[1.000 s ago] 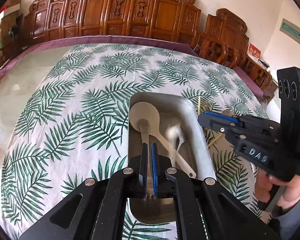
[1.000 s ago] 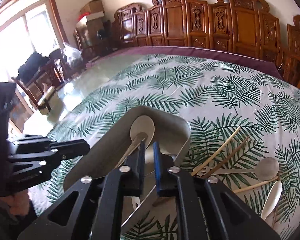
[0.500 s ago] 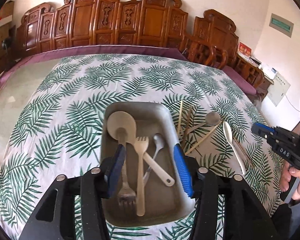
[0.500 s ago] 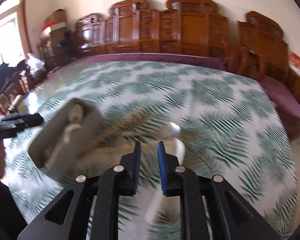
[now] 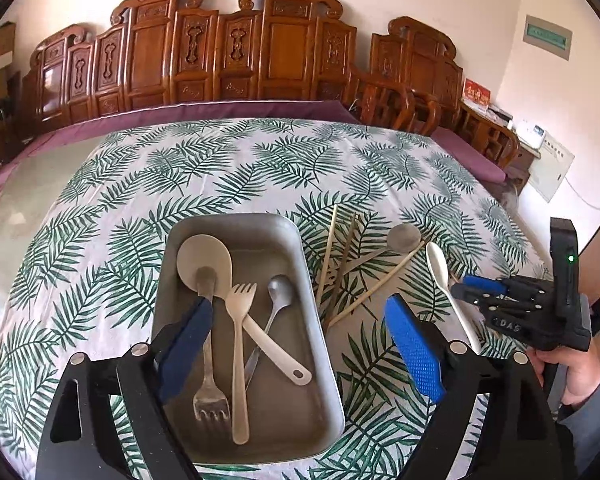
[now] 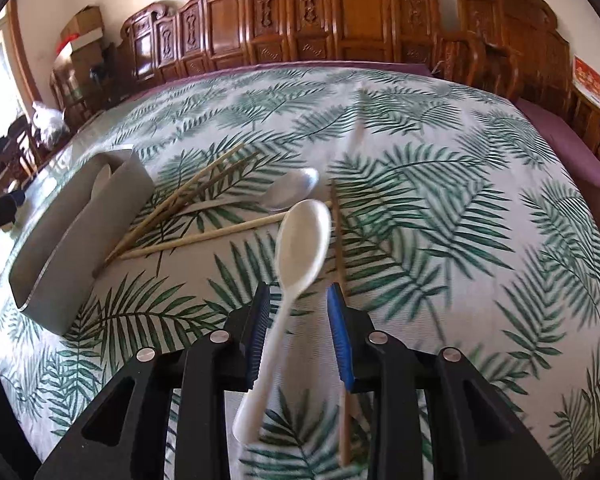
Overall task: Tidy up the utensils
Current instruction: 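Grasp another white plastic spoon from the table with the right gripper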
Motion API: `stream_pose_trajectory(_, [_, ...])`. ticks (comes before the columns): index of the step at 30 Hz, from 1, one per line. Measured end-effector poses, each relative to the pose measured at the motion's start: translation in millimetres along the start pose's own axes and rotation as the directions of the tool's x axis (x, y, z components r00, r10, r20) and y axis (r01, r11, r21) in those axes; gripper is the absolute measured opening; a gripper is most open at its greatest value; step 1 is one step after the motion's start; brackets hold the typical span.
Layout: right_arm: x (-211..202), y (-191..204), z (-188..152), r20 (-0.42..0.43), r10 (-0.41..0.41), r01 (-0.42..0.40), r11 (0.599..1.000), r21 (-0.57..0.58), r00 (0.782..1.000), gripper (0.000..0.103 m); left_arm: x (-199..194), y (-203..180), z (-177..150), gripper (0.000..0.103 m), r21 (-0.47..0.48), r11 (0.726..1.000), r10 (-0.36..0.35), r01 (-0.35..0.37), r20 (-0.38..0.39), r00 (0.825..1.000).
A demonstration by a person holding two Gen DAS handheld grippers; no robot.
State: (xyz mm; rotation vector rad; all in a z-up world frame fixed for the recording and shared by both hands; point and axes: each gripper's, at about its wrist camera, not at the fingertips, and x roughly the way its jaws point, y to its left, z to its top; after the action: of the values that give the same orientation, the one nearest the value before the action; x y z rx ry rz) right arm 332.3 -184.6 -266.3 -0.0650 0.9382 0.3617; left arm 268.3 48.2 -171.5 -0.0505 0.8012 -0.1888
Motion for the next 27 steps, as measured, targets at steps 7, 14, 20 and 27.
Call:
stream_pose_trajectory(7, [9.6, 13.5, -2.1, -0.037, -0.022, 0.020, 0.998, -0.055, 0.999, 0.032, 6.3, -8.0, -1.5, 0.084, 0.017, 1.000, 0.014, -0.014, -0.013, 1.000])
stream_pose_trajectory(14, [11.2, 16.5, -2.2, -0.047, -0.041, 0.037, 0.997, -0.070, 0.998, 0.029, 9.2, -15.4, -3.5, 0.084, 0.034, 0.999, 0.016, -0.016, -0.018, 1.000])
stream_pose_trajectory(20, [12.9, 10.6, 1.2, -0.059, -0.062, 0.058, 0.996, -0.060, 0.996, 0.008, 3.4, -24.4, -3.2, 0.084, 0.048, 0.999, 0.019, -0.018, -0.012, 1.000])
stream_pose_trajectory(27, [-4.1, -3.6, 16.1, -0.008, 0.013, -0.013, 1.000, -0.019, 1.000, 0.008, 2.4, -40.9, 7.1, 0.075, 0.083, 0.996, 0.021, -0.019, -0.027, 0.999])
